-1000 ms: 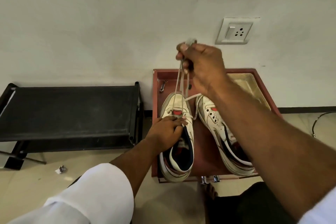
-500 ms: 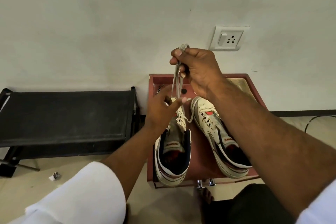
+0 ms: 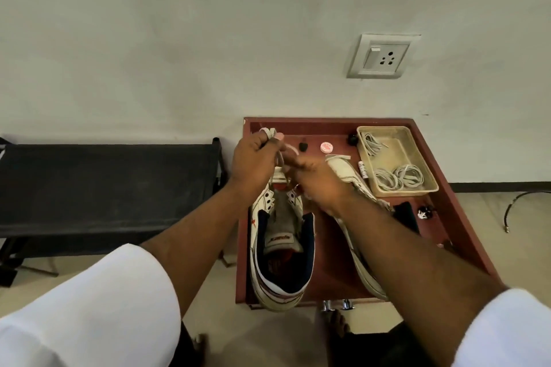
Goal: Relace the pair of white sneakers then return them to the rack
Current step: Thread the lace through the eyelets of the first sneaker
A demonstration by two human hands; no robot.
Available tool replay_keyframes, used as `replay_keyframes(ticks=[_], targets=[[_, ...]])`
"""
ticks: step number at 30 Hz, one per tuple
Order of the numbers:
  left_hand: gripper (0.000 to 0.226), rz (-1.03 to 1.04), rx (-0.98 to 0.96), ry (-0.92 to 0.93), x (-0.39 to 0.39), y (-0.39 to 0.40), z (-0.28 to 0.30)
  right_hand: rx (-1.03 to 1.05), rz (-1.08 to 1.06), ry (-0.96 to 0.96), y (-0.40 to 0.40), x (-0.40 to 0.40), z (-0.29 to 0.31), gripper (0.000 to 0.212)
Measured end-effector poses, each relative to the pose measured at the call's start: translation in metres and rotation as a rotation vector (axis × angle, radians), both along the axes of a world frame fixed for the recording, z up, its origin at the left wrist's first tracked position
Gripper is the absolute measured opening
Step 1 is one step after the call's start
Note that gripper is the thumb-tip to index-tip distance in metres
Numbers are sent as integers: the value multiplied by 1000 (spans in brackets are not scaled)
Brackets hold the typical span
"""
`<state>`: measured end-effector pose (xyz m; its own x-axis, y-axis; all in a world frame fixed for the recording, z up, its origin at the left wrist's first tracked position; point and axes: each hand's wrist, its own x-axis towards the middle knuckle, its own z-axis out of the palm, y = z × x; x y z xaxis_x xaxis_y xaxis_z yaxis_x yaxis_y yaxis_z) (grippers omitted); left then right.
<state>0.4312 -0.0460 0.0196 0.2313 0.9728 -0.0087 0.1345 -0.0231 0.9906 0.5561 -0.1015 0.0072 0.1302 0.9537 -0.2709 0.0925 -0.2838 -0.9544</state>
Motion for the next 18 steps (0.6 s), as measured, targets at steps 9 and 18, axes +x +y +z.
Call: replay_keyframes(ticks=[9,18], targets=[[38,-49,49,29,-37,-22,-17,29,34,83,8,-14,-7,23],[38,-735,-74,180,-47,-47,-48,-45,5,38,15,4,-3,23]])
